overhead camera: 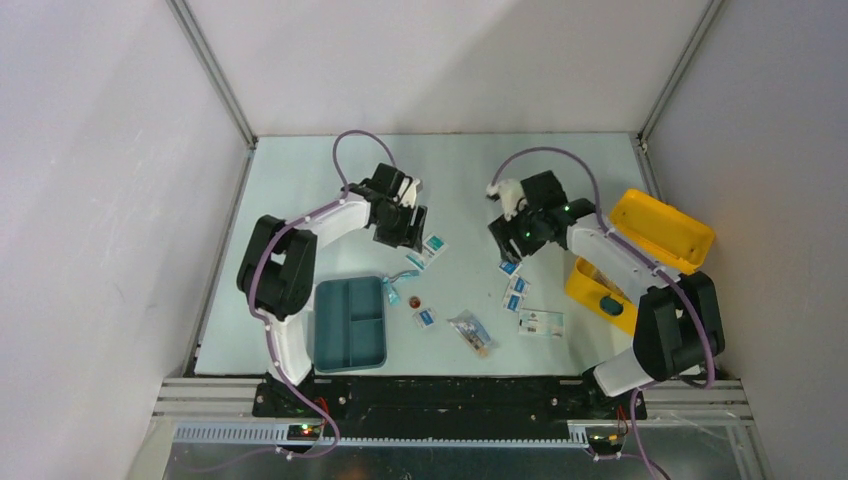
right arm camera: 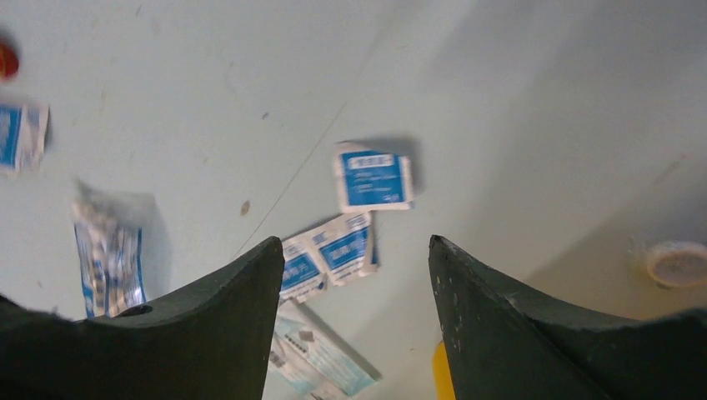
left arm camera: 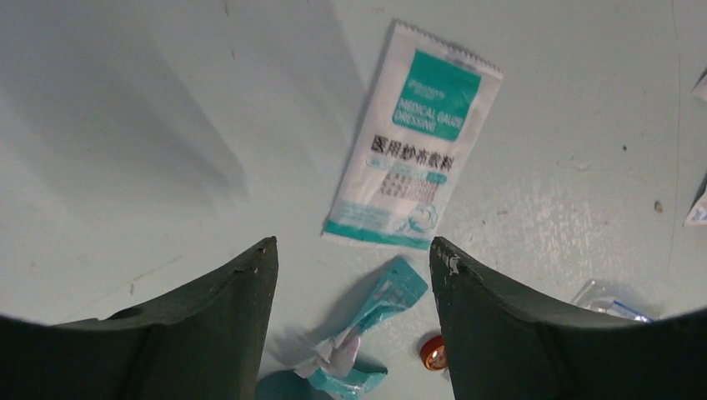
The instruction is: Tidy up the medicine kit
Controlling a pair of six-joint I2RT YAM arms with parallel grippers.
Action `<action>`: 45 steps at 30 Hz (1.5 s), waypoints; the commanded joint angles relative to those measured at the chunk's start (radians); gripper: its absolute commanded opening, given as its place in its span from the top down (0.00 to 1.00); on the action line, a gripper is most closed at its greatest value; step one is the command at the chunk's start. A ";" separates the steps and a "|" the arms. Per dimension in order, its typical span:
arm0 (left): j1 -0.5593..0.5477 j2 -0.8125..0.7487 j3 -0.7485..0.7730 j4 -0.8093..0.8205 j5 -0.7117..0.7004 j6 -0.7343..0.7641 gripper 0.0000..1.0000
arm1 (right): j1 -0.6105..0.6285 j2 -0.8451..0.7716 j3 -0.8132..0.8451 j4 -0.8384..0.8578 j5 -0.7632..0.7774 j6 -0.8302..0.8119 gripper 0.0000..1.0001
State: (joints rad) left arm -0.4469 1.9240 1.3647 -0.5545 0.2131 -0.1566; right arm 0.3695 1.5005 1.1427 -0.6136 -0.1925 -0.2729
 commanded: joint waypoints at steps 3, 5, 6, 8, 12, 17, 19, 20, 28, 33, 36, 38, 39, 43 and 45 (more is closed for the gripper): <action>-0.003 -0.135 -0.084 0.021 0.061 0.059 0.28 | 0.119 -0.084 -0.123 -0.041 0.055 -0.227 0.31; -0.003 -0.159 -0.106 0.022 0.068 0.076 0.28 | 0.126 -0.088 -0.140 -0.027 0.091 -0.223 0.30; -0.003 -0.173 -0.116 0.022 0.072 0.081 0.28 | 0.127 -0.086 -0.143 -0.019 0.122 -0.223 0.30; -0.003 -0.196 -0.131 0.022 0.084 0.093 0.28 | 0.132 -0.074 -0.143 0.003 0.197 -0.223 0.30; -0.003 -0.242 -0.157 0.023 0.108 0.109 0.27 | 0.121 -0.040 -0.131 0.065 0.329 -0.216 0.30; -0.003 -0.290 -0.181 0.022 0.123 0.126 0.27 | 0.041 0.044 -0.063 0.150 0.449 -0.142 0.27; -0.003 -0.308 -0.190 0.023 0.128 0.129 0.27 | -0.002 0.116 0.010 0.119 0.504 -0.121 0.27; -0.003 -0.314 -0.192 0.022 0.135 0.130 0.27 | -0.036 0.163 0.034 0.106 0.511 -0.117 0.28; -0.003 -0.379 -0.209 0.022 0.178 0.137 0.27 | -0.107 0.302 0.105 0.172 0.672 -0.290 0.31; -0.003 -0.385 -0.213 0.023 0.201 0.134 0.27 | -0.108 0.394 0.150 0.145 0.756 -0.315 0.31; -0.003 -0.390 -0.214 0.022 0.203 0.135 0.27 | -0.112 0.433 0.179 0.133 0.777 -0.314 0.32; -0.003 -0.393 -0.214 0.023 0.205 0.134 0.27 | -0.120 0.463 0.206 0.112 0.777 -0.302 0.33; -0.004 -0.394 -0.215 0.023 0.209 0.133 0.27 | -0.129 0.483 0.228 0.103 0.775 -0.289 0.34; -0.003 -0.396 -0.217 0.023 0.217 0.129 0.27 | -0.178 0.539 0.326 -0.008 0.707 -0.211 0.37; -0.003 -0.396 -0.217 0.023 0.216 0.130 0.27 | -0.207 0.565 0.374 -0.079 0.638 -0.169 0.38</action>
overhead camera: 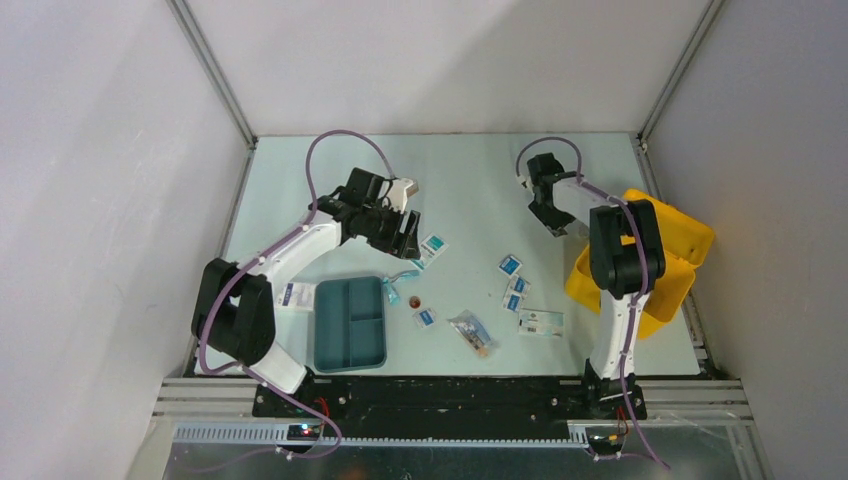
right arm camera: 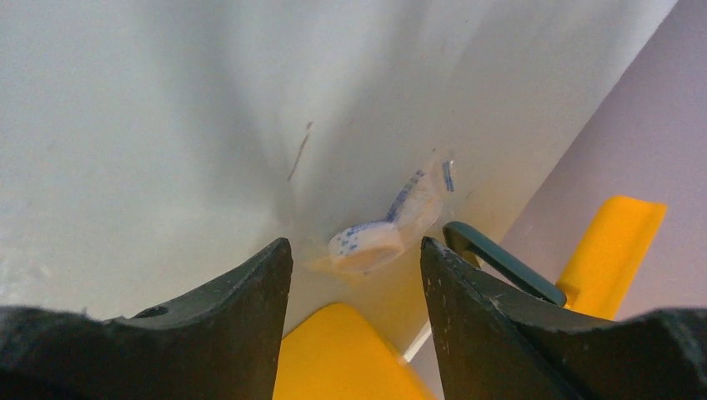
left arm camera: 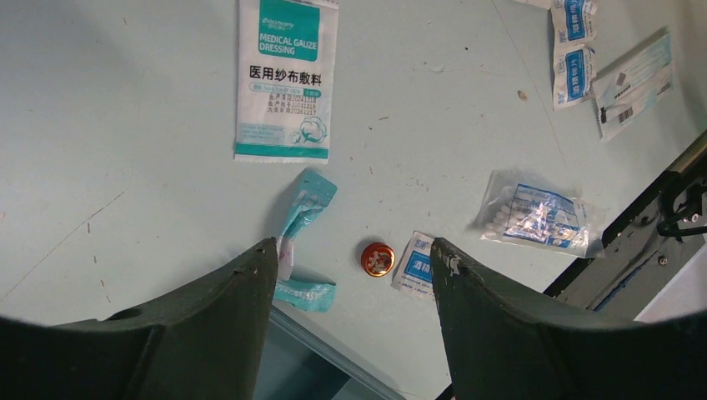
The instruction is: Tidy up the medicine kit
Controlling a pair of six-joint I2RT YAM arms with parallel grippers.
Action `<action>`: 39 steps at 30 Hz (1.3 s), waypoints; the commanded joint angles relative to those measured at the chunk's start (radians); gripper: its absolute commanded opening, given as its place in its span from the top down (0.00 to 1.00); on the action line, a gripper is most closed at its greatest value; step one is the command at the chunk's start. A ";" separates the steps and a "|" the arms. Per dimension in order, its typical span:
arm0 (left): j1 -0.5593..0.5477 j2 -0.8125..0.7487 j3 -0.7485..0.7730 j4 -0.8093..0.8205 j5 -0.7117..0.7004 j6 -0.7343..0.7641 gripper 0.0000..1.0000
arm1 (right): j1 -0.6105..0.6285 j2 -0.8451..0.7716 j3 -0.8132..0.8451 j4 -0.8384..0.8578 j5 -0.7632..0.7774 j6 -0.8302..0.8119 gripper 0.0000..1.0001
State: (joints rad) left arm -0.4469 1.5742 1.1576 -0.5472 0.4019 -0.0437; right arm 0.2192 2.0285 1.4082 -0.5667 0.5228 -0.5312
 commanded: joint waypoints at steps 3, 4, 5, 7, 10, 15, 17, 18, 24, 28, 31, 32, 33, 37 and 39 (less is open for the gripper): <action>-0.003 -0.048 -0.009 0.015 0.027 0.017 0.27 | -0.087 0.069 0.143 -0.169 -0.120 0.125 0.39; -0.003 -0.046 -0.008 0.015 0.027 0.017 0.27 | -0.096 0.076 0.154 -0.185 -0.132 0.128 0.39; -0.003 -0.046 -0.008 0.015 0.028 0.016 0.27 | -0.102 0.086 0.158 -0.193 -0.136 0.132 0.39; -0.004 -0.044 -0.007 0.015 0.030 0.016 0.27 | -0.106 0.105 0.171 -0.220 -0.143 0.139 0.39; -0.003 -0.040 -0.006 0.016 0.032 0.016 0.27 | -0.110 0.130 0.190 -0.265 -0.162 0.154 0.41; -0.003 -0.041 -0.005 0.015 0.032 0.018 0.27 | -0.121 0.158 0.216 -0.302 -0.230 0.196 0.56; -0.003 -0.041 -0.005 0.014 0.030 0.018 0.27 | -0.112 0.148 0.211 -0.293 -0.262 0.198 0.60; -0.003 -0.042 -0.006 0.016 0.031 0.018 0.27 | -0.105 0.133 0.208 -0.288 -0.270 0.195 0.61; -0.003 -0.039 -0.004 0.015 0.023 0.020 0.27 | -0.010 0.043 0.184 -0.246 -0.283 0.191 0.73; -0.003 -0.044 -0.006 0.016 0.002 0.039 0.27 | 0.071 -0.068 0.159 -0.219 -0.281 0.196 0.79; -0.003 -0.045 -0.005 0.016 -0.026 0.042 0.27 | 0.105 -0.136 0.145 -0.207 -0.287 0.201 0.83; -0.003 -0.045 -0.005 0.015 -0.029 0.042 0.27 | 0.109 -0.150 0.140 -0.210 -0.289 0.203 0.84; -0.003 -0.047 -0.004 0.015 -0.036 0.042 0.27 | 0.113 -0.174 0.138 -0.213 -0.291 0.206 0.84; -0.003 -0.052 -0.003 0.016 -0.053 0.073 0.27 | 0.105 -0.270 0.125 -0.246 -0.284 0.209 0.85; -0.003 -0.055 -0.001 0.015 -0.062 0.077 0.27 | 0.085 -0.336 0.106 -0.263 -0.278 0.208 0.84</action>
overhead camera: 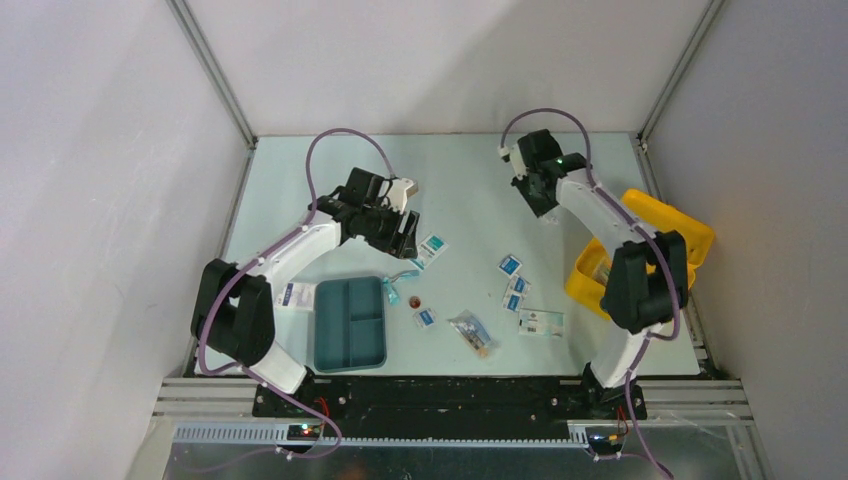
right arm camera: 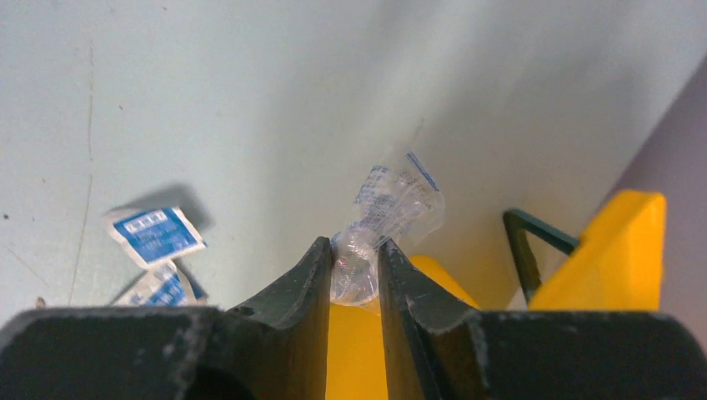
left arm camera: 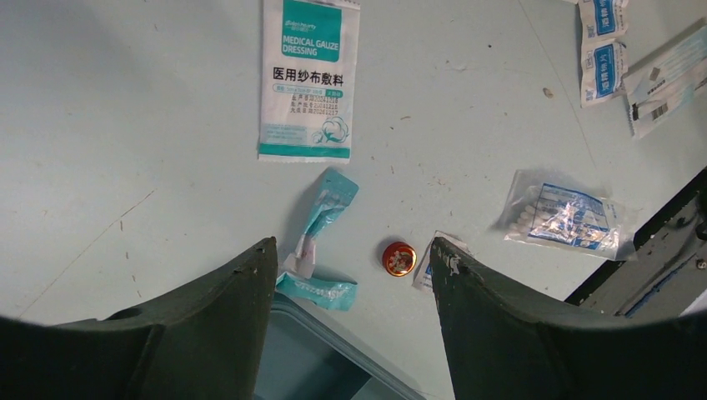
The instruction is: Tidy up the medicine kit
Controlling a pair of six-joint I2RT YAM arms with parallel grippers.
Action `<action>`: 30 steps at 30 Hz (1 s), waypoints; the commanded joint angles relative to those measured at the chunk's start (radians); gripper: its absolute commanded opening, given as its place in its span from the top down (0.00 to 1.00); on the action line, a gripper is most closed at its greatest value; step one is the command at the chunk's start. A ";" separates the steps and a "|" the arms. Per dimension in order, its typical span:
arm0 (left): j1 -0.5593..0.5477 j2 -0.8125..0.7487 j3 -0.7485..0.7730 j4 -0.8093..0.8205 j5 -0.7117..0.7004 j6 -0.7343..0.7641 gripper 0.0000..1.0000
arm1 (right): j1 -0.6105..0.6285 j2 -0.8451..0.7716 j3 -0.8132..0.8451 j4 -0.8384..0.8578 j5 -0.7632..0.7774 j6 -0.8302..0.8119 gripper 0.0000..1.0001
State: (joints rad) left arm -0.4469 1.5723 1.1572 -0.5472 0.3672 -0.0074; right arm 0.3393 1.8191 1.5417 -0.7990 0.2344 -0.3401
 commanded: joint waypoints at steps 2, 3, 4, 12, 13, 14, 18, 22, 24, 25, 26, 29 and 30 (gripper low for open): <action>-0.003 -0.053 0.003 0.015 -0.036 0.043 0.27 | -0.063 -0.205 -0.060 -0.040 0.019 0.017 0.84; -0.003 -0.053 0.004 0.014 -0.041 0.044 0.27 | -0.075 -0.230 -0.088 -0.045 0.028 0.016 0.84; -0.003 -0.052 0.006 0.015 -0.042 0.046 0.27 | -0.103 -0.287 -0.103 -0.047 0.035 0.015 0.83; -0.003 -0.038 -0.001 0.015 -0.048 0.063 0.27 | -0.366 -0.571 -0.291 -0.134 -0.038 0.029 0.83; -0.003 -0.033 -0.001 0.016 -0.047 0.065 0.27 | -0.403 -0.604 -0.308 -0.142 -0.043 0.028 0.83; -0.003 -0.030 0.000 0.015 -0.046 0.065 0.27 | -0.419 -0.619 -0.346 -0.152 -0.047 0.026 0.83; -0.004 -0.023 0.007 0.014 -0.038 0.062 0.27 | -0.525 -0.695 -0.439 -0.159 -0.075 0.013 0.82; -0.003 -0.016 0.011 0.014 -0.037 0.062 0.27 | -0.611 -0.715 -0.503 -0.122 -0.133 -0.002 0.82; -0.003 -0.013 0.011 0.014 -0.038 0.060 0.27 | -0.620 -0.701 -0.531 -0.099 -0.133 -0.007 0.82; -0.003 -0.013 0.009 0.013 -0.038 0.060 0.27 | -0.622 -0.695 -0.549 -0.091 -0.133 -0.008 0.82; -0.003 -0.014 0.008 0.014 -0.037 0.060 0.27 | -0.624 -0.679 -0.558 -0.072 -0.130 -0.006 0.82; -0.003 -0.015 0.003 0.013 -0.044 0.064 0.27 | -0.625 -0.643 -0.608 -0.028 -0.126 -0.003 0.81; -0.003 -0.016 0.003 0.014 -0.045 0.065 0.27 | -0.624 -0.622 -0.616 -0.018 -0.124 0.000 0.81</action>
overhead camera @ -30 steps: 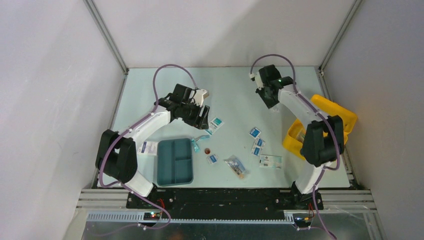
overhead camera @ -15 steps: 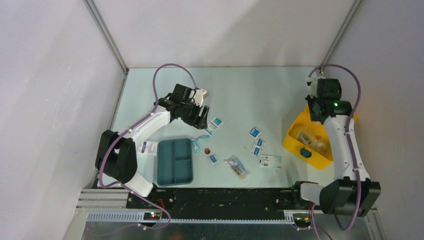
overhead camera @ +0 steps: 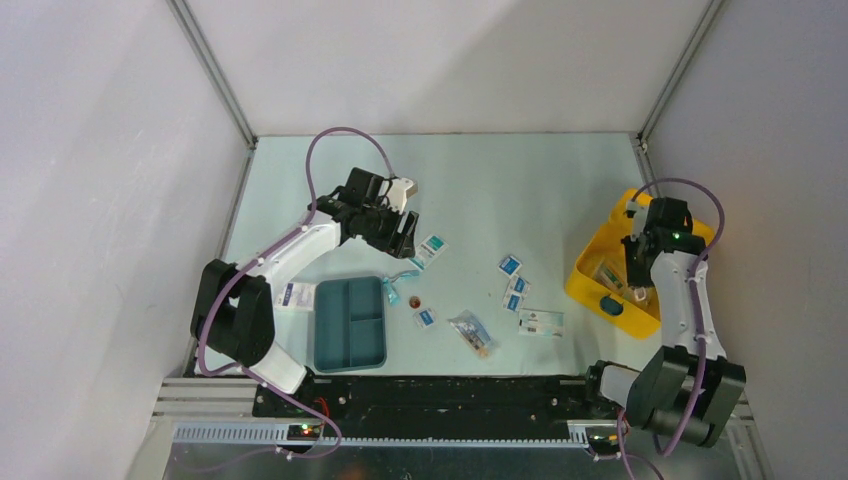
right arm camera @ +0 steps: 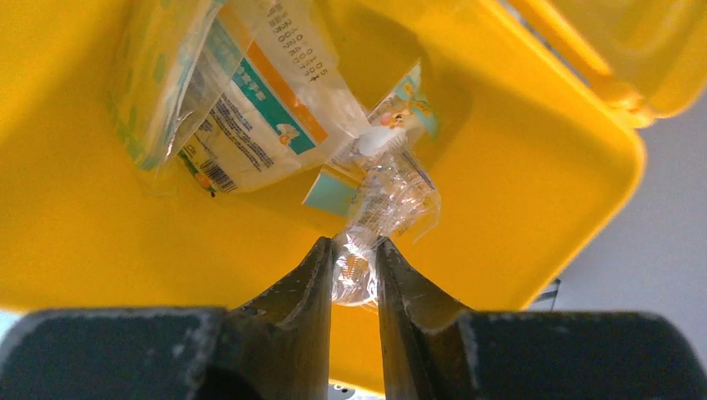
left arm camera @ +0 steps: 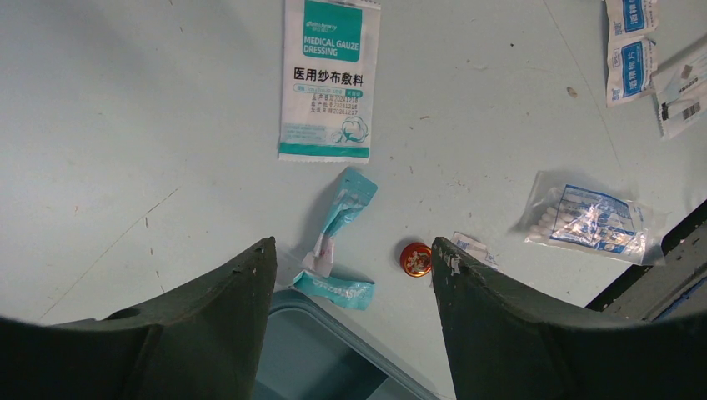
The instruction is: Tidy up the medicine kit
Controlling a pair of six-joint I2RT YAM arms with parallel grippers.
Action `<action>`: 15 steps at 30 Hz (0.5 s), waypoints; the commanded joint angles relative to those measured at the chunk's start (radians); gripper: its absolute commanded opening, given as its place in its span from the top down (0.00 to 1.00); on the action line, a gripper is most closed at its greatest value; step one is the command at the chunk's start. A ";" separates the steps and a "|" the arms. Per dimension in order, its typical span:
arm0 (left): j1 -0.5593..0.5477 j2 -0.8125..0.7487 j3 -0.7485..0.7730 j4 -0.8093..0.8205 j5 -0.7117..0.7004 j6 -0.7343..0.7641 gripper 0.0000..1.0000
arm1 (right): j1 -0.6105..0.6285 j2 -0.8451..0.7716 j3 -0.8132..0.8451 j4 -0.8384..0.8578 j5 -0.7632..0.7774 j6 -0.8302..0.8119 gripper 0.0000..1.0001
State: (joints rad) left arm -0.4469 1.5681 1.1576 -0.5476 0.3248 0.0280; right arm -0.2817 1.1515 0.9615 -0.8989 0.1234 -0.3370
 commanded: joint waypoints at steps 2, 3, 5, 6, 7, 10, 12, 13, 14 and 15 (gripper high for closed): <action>-0.003 -0.012 0.002 0.015 -0.007 0.031 0.27 | -0.005 0.081 -0.058 0.109 0.004 0.002 0.79; -0.003 -0.013 0.002 0.015 -0.008 0.031 0.27 | -0.005 0.101 -0.068 0.127 0.021 0.004 0.79; -0.004 -0.015 0.002 0.015 -0.009 0.031 0.27 | -0.009 0.119 -0.078 0.154 0.042 0.013 0.78; -0.003 -0.016 0.002 0.014 -0.009 0.030 0.27 | -0.015 0.120 -0.080 0.165 0.046 0.018 0.78; -0.003 -0.018 0.001 0.014 -0.010 0.030 0.27 | -0.016 0.117 -0.086 0.188 0.056 0.019 0.78; -0.003 -0.021 -0.002 0.015 -0.012 0.032 0.27 | -0.017 0.110 -0.097 0.226 0.087 0.020 0.78; -0.003 -0.025 -0.005 0.015 -0.014 0.033 0.27 | -0.017 0.107 -0.105 0.250 0.114 0.014 0.75; -0.003 -0.026 -0.005 0.015 -0.015 0.033 0.27 | -0.017 0.106 -0.107 0.262 0.125 0.010 0.73; -0.003 -0.026 -0.006 0.014 -0.016 0.033 0.27 | -0.016 0.107 -0.111 0.265 0.127 0.009 0.70; -0.003 -0.027 -0.006 0.015 -0.016 0.033 0.27 | -0.016 0.108 -0.113 0.269 0.134 0.009 0.68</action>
State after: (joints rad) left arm -0.4469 1.5681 1.1572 -0.5476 0.3172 0.0357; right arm -0.2951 1.2793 0.8639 -0.7067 0.2001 -0.3325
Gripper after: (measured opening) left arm 0.732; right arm 0.296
